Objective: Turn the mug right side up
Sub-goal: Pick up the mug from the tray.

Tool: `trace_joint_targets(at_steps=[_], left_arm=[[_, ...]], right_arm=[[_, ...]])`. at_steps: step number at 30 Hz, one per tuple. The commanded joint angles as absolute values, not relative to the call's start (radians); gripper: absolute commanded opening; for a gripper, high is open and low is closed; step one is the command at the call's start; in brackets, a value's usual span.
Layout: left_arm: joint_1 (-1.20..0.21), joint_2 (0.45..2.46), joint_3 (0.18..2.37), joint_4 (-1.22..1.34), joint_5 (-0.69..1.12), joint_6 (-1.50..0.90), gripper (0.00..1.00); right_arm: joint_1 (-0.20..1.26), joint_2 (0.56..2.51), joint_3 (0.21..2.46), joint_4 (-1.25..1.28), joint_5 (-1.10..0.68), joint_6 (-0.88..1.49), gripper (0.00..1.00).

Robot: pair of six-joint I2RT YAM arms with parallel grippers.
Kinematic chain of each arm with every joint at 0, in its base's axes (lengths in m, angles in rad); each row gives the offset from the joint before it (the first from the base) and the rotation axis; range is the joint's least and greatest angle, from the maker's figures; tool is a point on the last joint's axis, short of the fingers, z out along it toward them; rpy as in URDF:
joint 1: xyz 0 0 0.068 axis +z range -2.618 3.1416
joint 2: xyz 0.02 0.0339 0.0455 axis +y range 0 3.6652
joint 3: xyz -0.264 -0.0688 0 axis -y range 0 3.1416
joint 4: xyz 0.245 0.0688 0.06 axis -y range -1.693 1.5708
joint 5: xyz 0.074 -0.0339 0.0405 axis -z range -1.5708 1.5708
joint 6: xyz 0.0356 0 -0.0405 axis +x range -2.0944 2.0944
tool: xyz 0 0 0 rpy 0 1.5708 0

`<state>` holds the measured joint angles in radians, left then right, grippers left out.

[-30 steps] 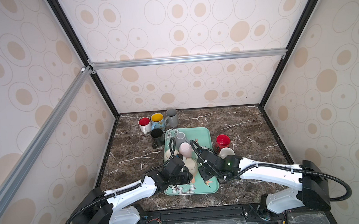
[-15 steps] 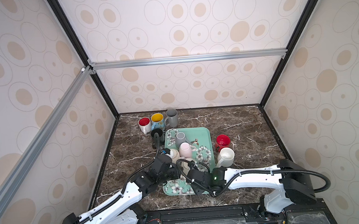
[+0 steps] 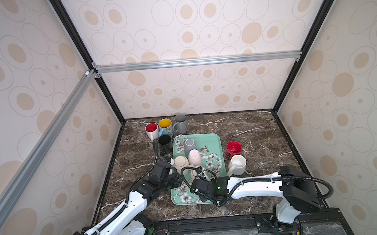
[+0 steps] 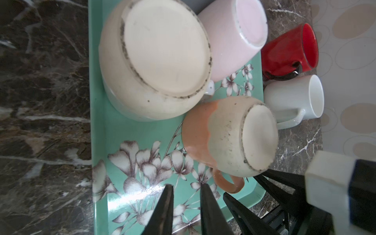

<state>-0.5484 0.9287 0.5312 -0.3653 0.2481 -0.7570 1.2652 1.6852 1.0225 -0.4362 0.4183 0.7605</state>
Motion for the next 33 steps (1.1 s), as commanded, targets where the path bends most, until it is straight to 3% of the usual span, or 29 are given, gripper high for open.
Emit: trace_joint_targets(at_steps=[1,9,26,33], left_arm=[[-0.521,0.949,0.532,-0.356,0.274,-0.698,0.24],[-0.499,0.991,0.555,-0.291,0.295,-0.636,0.23],[-0.497,0.982,0.554,-0.238,0.266,-0.631,0.23],[-0.497,0.997,0.561,-0.225,0.268,-0.627,0.23]], right_arm=[[1.255,1.704,1.042,-0.444,0.454,0.785,0.6],[1.235,1.649,0.958,-0.304,0.474,0.741,0.48],[1.184,1.667,0.949,-0.278,0.433,0.662,0.24],[1.184,1.639,0.939,-0.287,0.43,0.633,0.1]])
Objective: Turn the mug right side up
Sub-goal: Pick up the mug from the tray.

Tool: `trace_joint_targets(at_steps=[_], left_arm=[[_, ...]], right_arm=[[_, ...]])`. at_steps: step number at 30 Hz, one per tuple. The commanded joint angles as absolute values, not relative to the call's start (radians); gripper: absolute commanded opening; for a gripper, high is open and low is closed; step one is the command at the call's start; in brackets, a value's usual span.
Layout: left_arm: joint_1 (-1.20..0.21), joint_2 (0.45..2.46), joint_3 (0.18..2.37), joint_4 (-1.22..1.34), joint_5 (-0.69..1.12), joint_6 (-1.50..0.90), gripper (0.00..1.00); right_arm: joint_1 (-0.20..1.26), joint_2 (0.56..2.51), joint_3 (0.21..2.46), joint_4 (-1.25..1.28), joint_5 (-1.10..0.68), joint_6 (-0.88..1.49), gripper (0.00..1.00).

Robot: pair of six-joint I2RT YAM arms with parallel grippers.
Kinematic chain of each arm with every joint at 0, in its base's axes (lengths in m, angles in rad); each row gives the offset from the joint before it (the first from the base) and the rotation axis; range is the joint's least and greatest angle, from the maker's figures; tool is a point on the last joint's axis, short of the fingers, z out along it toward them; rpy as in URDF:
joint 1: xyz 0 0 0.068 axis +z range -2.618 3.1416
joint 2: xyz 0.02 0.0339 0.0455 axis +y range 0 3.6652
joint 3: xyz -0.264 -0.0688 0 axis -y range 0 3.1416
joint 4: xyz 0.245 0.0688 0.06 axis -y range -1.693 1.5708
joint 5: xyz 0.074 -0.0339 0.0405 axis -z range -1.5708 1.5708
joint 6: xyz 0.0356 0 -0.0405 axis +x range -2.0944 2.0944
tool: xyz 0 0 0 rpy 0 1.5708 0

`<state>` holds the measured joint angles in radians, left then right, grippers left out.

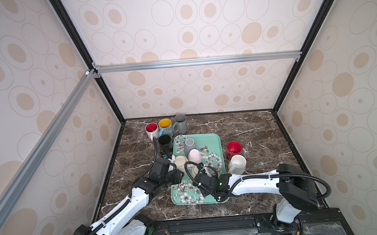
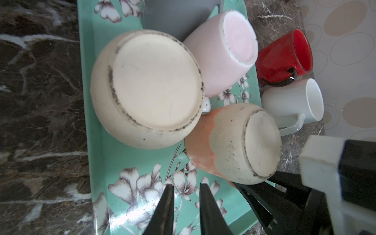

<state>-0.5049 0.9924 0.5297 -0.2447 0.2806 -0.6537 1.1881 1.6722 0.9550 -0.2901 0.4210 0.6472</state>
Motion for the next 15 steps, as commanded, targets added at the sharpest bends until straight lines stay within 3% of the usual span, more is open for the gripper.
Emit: trace_joint_targets(at_steps=[1,15], left_arm=[[-0.496,0.999,0.561,-0.221,0.267,-0.627,0.23],[-0.496,0.99,0.558,-0.217,0.273,-0.62,0.24]], right_arm=[[1.183,1.632,0.939,-0.291,0.43,0.625,0.09],[1.172,1.506,0.896,-0.257,0.388,0.458,0.0]])
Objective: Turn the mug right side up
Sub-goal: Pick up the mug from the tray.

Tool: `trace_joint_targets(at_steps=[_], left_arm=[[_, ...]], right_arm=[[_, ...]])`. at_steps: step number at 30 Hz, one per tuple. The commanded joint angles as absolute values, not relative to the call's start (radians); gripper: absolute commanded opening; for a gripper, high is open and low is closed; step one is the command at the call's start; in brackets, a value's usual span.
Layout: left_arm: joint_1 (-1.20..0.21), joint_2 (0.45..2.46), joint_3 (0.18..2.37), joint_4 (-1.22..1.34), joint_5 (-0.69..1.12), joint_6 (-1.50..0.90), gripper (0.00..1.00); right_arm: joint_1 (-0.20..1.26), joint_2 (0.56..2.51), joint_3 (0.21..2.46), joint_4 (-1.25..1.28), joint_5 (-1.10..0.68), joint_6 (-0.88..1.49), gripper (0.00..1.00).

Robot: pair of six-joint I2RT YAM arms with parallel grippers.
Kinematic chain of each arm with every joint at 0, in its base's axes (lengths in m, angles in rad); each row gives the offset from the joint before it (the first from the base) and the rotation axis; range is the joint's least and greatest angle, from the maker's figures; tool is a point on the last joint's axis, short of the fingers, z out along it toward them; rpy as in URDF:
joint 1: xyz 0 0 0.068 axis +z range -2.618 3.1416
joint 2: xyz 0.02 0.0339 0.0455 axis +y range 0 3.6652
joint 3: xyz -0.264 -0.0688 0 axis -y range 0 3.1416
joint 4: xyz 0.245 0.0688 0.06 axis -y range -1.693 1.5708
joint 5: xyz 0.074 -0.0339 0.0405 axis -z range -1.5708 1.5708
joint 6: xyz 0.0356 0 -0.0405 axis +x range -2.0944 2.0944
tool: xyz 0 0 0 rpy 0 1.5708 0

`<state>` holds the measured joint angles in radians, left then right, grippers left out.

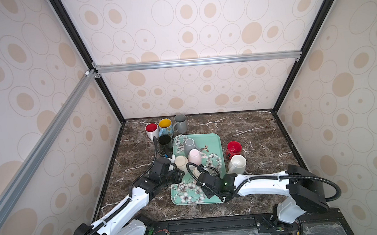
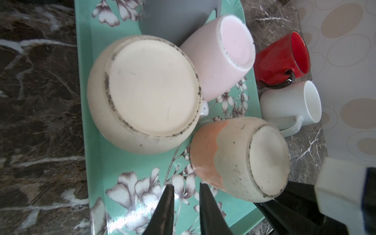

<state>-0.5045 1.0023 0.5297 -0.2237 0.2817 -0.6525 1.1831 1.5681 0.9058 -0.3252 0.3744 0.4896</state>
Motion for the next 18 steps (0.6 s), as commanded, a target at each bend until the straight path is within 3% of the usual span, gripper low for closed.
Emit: trace_joint_targets(at_steps=[1,7,13,18], left_arm=[[-0.496,0.987,0.558,-0.217,0.274,-0.618,0.24],[-0.495,0.956,0.557,-0.217,0.27,-0.615,0.3],[-0.494,0.91,0.558,-0.207,0.285,-0.596,0.47],[-0.491,0.874,0.58,-0.192,0.29,-0.579,0.54]], right_arm=[[1.168,1.498,0.885,-0.24,0.379,0.465,0.0],[1.152,1.471,0.835,-0.152,0.345,0.51,0.0],[1.145,1.409,0.809,-0.105,0.365,0.533,0.0],[1.132,1.335,0.801,-0.081,0.377,0.543,0.0]])
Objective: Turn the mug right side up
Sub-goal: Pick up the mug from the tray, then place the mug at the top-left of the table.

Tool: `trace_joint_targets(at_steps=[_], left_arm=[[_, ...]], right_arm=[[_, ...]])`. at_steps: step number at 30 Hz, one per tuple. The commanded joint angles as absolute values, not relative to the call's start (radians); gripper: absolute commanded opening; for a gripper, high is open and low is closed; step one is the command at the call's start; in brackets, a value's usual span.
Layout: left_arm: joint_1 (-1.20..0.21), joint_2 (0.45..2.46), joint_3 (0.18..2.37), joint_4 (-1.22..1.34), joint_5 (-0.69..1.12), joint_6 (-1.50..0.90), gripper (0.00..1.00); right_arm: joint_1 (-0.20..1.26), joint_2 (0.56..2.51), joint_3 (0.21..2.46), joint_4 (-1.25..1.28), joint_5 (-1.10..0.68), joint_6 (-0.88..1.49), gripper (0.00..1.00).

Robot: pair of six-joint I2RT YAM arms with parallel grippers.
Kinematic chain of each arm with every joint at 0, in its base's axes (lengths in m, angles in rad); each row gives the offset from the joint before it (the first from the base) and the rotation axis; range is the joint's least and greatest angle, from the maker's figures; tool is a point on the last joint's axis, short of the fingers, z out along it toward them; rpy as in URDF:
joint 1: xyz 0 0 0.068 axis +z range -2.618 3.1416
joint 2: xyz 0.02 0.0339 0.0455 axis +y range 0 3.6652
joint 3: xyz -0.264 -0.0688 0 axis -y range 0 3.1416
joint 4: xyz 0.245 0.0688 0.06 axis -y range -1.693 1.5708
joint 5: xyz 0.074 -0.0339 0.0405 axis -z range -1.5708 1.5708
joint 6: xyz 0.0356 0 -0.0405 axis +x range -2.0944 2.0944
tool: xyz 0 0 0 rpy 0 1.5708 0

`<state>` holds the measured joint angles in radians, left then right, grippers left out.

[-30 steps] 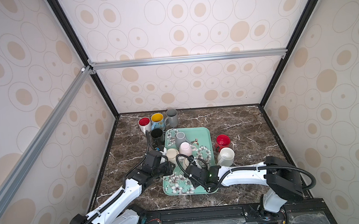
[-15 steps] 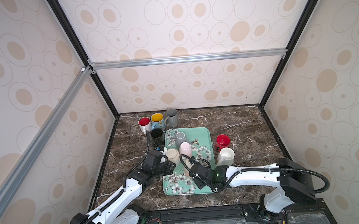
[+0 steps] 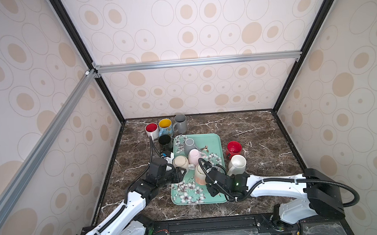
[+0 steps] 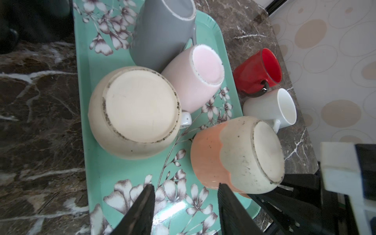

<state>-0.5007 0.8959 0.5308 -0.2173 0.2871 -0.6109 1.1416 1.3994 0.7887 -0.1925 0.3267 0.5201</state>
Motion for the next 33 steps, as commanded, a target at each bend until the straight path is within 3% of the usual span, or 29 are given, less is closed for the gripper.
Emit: trace_joint_targets(at_steps=[1,8,13,18,25,33], left_arm=[[-0.49,0.87,0.589,-0.192,0.294,-0.573,0.55],[-0.472,0.85,0.672,-0.216,0.286,-0.503,0.74],[-0.425,0.863,0.775,-0.243,0.312,-0.432,0.84],[-0.367,0.885,0.843,-0.155,0.463,-0.463,0.88],[-0.285,0.911,0.783,0.196,0.726,-0.708,0.86],[-0.223,0.936,0.749,0.339,0.826,-0.838,0.81]], right_arm=[[1.129,1.32,0.802,-0.075,0.378,0.542,0.0],[1.099,1.24,0.832,-0.054,0.344,0.537,0.0],[1.03,1.239,0.943,-0.09,0.206,0.502,0.0],[0.979,1.244,1.053,-0.115,0.095,0.466,0.0],[0.912,1.231,1.071,-0.04,-0.026,0.526,0.0],[0.871,1.215,1.08,0.052,-0.12,0.593,0.0]])
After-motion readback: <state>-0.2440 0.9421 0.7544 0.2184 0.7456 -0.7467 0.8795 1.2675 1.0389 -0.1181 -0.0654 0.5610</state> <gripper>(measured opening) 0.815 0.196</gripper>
